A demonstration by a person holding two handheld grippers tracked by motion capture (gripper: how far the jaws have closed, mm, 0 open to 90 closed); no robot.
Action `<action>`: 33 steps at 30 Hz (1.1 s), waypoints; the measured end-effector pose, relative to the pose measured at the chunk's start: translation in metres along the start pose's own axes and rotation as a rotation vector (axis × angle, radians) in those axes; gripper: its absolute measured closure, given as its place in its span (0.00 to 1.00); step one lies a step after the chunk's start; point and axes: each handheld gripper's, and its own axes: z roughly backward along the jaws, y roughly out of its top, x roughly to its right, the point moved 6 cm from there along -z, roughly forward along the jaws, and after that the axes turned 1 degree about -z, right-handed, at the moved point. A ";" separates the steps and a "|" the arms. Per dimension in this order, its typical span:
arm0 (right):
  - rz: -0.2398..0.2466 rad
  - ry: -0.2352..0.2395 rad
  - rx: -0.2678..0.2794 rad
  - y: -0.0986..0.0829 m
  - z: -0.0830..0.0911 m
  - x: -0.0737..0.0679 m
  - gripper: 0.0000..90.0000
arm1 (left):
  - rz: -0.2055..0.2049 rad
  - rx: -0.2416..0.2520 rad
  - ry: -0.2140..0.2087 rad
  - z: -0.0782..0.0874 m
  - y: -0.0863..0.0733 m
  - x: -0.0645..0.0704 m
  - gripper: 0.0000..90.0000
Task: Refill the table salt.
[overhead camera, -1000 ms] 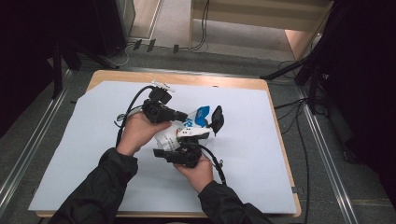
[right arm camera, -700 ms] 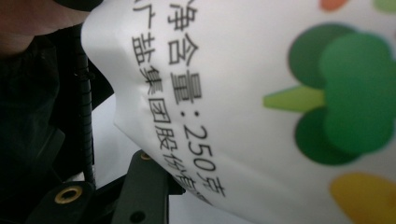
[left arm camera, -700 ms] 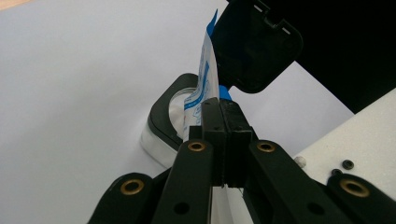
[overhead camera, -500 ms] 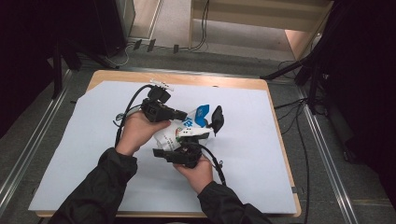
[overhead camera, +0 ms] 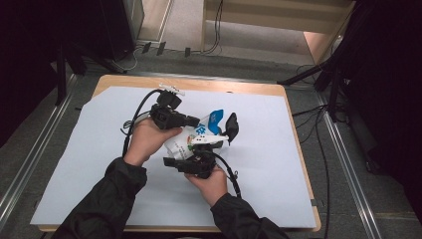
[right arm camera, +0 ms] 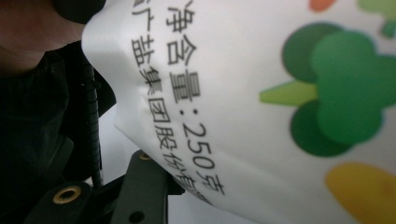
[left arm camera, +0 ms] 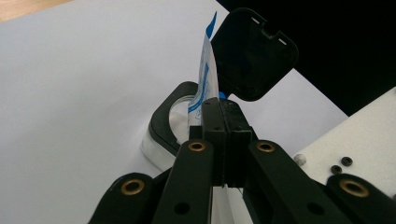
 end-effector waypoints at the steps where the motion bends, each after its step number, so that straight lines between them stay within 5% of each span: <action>1: 0.001 -0.002 -0.001 0.000 0.000 0.000 0.73 | 0.000 -0.001 -0.001 0.000 0.000 0.000 1.00; 18: 0.003 0.013 -0.001 0.005 0.003 -0.001 0.73 | -0.003 0.023 0.012 0.001 0.004 0.000 1.00; 33: 0.053 -0.010 -0.020 0.004 0.001 -0.002 0.66 | -0.004 0.017 0.009 -0.002 0.003 0.000 1.00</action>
